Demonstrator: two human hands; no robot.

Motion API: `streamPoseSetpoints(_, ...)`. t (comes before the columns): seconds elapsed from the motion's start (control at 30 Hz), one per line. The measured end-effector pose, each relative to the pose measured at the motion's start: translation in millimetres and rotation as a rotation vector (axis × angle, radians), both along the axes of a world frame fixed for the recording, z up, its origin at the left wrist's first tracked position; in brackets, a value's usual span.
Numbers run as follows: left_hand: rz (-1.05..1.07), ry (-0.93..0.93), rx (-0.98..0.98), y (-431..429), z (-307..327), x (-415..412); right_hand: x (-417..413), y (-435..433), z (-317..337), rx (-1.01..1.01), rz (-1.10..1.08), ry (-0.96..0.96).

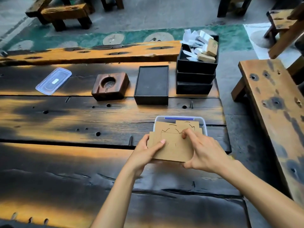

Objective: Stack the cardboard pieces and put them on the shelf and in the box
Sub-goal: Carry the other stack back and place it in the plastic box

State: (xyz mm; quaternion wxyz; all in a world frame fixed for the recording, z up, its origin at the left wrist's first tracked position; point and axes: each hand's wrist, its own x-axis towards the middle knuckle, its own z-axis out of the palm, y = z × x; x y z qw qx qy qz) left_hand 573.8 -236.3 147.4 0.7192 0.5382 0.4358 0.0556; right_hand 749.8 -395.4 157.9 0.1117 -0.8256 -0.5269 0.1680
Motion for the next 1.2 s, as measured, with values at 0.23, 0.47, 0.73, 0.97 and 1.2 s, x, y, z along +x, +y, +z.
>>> streamPoseSetpoints(0.23,0.017,0.068,-0.16,9,-32,39,45,8,-35,-0.074,-0.008,0.012)
streamPoseSetpoints(0.47,0.003,0.176,-0.18,16,-62,99,83,20,-76,-0.139,-0.052,0.013)
streamPoseSetpoints(0.73,-0.101,0.321,0.018,24,-104,144,116,34,-117,-0.211,-0.072,-0.014)
streamPoseSetpoints(0.97,-0.073,0.319,-0.084,18,-132,154,123,39,-139,-0.352,-0.023,-0.111)
streamPoseSetpoints(1.2,-0.044,0.312,-0.08,14,-147,158,120,36,-150,-0.373,-0.035,-0.148)
